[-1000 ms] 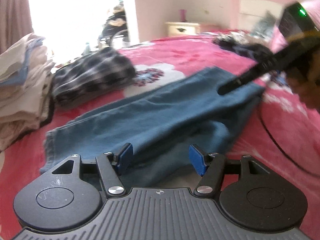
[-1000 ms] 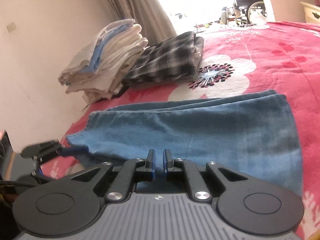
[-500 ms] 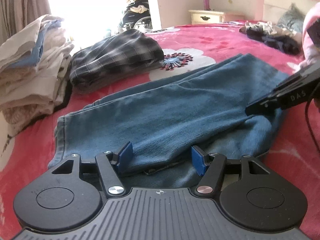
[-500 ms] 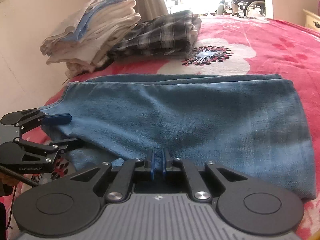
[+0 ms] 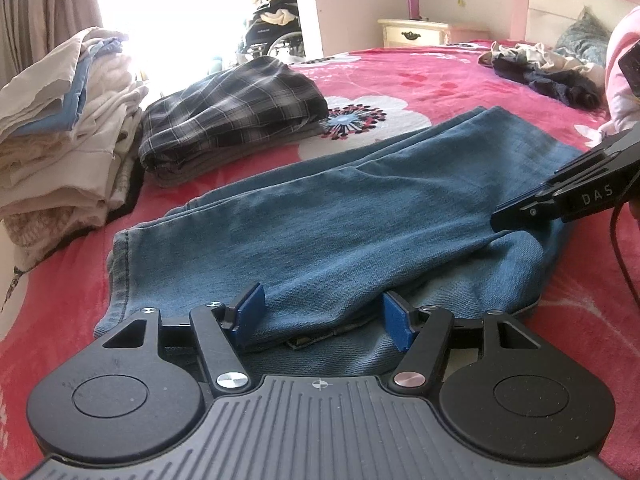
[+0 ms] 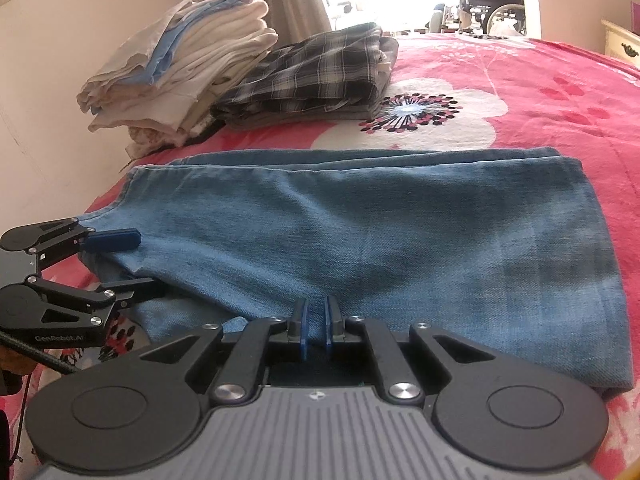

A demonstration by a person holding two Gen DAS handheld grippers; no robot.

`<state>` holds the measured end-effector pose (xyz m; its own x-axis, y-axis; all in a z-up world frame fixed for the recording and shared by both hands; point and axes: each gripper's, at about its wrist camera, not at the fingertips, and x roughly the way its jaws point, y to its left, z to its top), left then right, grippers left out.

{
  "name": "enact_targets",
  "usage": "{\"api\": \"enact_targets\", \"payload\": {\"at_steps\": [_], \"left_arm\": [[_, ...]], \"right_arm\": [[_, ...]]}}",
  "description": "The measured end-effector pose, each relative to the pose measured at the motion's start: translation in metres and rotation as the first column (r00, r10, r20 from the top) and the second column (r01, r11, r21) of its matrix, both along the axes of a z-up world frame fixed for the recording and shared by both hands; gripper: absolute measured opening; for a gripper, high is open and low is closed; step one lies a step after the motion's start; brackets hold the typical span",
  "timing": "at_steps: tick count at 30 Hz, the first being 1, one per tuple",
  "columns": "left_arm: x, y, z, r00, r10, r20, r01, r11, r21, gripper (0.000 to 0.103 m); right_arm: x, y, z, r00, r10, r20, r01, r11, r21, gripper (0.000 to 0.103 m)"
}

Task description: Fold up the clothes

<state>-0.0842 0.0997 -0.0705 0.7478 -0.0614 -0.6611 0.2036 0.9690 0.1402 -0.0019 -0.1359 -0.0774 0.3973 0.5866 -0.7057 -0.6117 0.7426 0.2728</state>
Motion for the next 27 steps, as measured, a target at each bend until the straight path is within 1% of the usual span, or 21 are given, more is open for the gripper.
{"api": "enact_targets", "payload": {"at_steps": [4,6,8,10,12,13,17,19,21,24,25,27], "left_arm": [[-0.001,0.002,0.005,1.000,0.009,0.007,-0.009,1.000,-0.013,0.065],[-0.004,0.003,0.013,0.999,0.017,0.037,-0.015,0.999,-0.035,0.064],[-0.005,0.005,0.023,0.997,0.005,0.074,-0.001,0.998,-0.057,0.064],[0.001,0.003,0.029,0.996,-0.013,0.090,0.018,0.998,-0.056,0.065],[0.013,0.000,0.031,0.995,-0.024,0.093,0.029,0.998,-0.053,0.065],[0.020,-0.001,0.032,0.996,-0.025,0.087,0.030,0.998,-0.053,0.065],[0.047,-0.005,0.030,0.998,-0.028,0.062,0.033,0.996,-0.083,0.064],[0.058,-0.005,0.026,0.999,-0.024,0.039,0.028,0.994,-0.105,0.064],[0.069,-0.005,0.018,1.000,-0.017,0.006,0.017,0.994,-0.109,0.064],[0.079,-0.006,0.005,0.999,0.008,-0.036,-0.011,0.996,-0.086,0.064],[0.081,-0.004,0.001,0.999,0.020,-0.048,-0.024,0.996,-0.083,0.064],[0.080,-0.004,-0.001,0.999,0.023,-0.045,-0.027,0.996,-0.086,0.064]], "right_arm": [[0.000,0.001,0.000,1.000,-0.002,0.004,0.002,1.000,-0.004,0.007],[0.000,0.001,-0.001,1.000,-0.002,0.004,0.002,1.000,-0.005,0.007],[0.001,0.002,0.000,1.000,-0.002,0.001,0.002,1.000,-0.006,0.007],[0.002,0.002,0.002,1.000,0.000,-0.010,0.000,1.000,-0.012,0.008],[0.005,0.003,0.012,1.000,0.008,-0.006,-0.008,1.000,-0.015,0.009],[0.007,0.004,0.017,1.000,0.012,-0.004,-0.012,1.000,-0.016,0.012],[0.021,0.012,0.042,0.998,-0.003,0.064,0.003,1.000,0.000,0.012],[0.033,0.023,0.043,0.997,-0.005,0.073,0.007,1.000,-0.023,0.012],[0.048,0.034,0.038,0.997,-0.021,0.079,0.026,0.998,-0.056,0.012],[0.068,0.048,0.025,0.996,-0.053,0.076,0.060,0.995,-0.086,0.012],[0.074,0.050,0.018,0.996,-0.065,0.059,0.070,0.993,-0.096,0.012],[0.081,0.053,0.003,0.996,-0.085,0.026,0.087,0.990,-0.108,0.012]]}}
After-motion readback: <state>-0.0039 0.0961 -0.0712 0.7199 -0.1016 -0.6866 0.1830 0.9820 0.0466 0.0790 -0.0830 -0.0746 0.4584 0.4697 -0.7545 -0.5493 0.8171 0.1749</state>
